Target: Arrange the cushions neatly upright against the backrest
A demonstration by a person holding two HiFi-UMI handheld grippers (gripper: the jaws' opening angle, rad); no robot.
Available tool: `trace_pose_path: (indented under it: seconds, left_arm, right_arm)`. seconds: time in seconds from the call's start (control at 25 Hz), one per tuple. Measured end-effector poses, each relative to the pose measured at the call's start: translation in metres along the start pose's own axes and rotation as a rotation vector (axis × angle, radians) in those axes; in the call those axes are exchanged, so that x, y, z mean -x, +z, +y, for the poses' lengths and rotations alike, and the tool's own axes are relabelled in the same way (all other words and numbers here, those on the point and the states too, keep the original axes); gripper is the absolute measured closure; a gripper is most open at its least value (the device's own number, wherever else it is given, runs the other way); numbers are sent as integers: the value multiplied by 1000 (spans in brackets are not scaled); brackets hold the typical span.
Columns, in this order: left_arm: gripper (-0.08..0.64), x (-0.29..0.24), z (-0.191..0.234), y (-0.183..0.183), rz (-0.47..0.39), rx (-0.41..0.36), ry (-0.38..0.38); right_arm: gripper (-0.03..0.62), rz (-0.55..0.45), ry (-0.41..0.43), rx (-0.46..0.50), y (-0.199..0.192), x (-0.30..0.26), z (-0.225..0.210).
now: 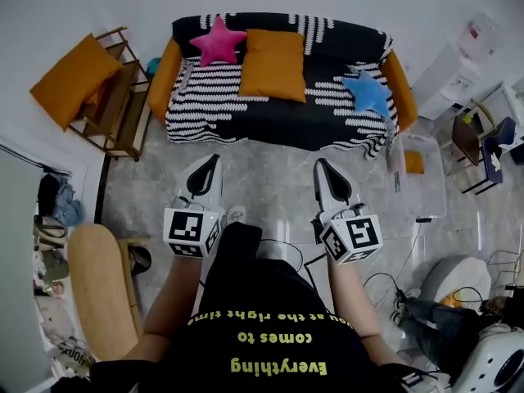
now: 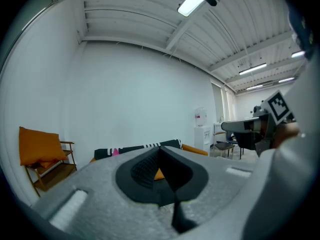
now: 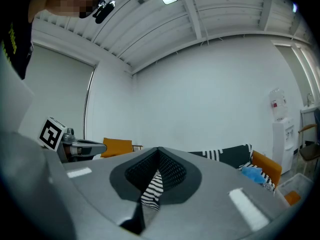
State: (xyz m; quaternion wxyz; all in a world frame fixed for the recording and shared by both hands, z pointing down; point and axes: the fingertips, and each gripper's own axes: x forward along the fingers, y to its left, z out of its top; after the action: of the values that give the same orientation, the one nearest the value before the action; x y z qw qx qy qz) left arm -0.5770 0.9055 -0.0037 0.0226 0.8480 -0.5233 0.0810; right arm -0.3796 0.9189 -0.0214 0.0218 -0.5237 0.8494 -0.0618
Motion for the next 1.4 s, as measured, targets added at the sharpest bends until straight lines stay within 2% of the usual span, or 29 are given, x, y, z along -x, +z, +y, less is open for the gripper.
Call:
trace_pose_path:
  seconds: [0.2, 0.44, 0.8, 1.12, 1.4]
  left_arm:
    - [560, -40, 31, -1, 2, 14, -6]
    - [561, -109, 102, 9, -11, 35, -20]
    - [561, -197, 184, 31, -25, 21, -95]
    - [561, -254, 206, 29, 0, 48, -101]
    - [561, -324, 214, 33, 1, 74, -43]
  right_arm:
    - [581, 24, -7, -11, -8, -50, -13]
    - [581, 50, 12, 9, -6, -149, -15]
    - [581, 48, -48, -5, 3, -258, -30]
    - [581, 70, -71, -3, 4, -303, -66]
    - [581, 79, -4, 1, 0, -364, -121]
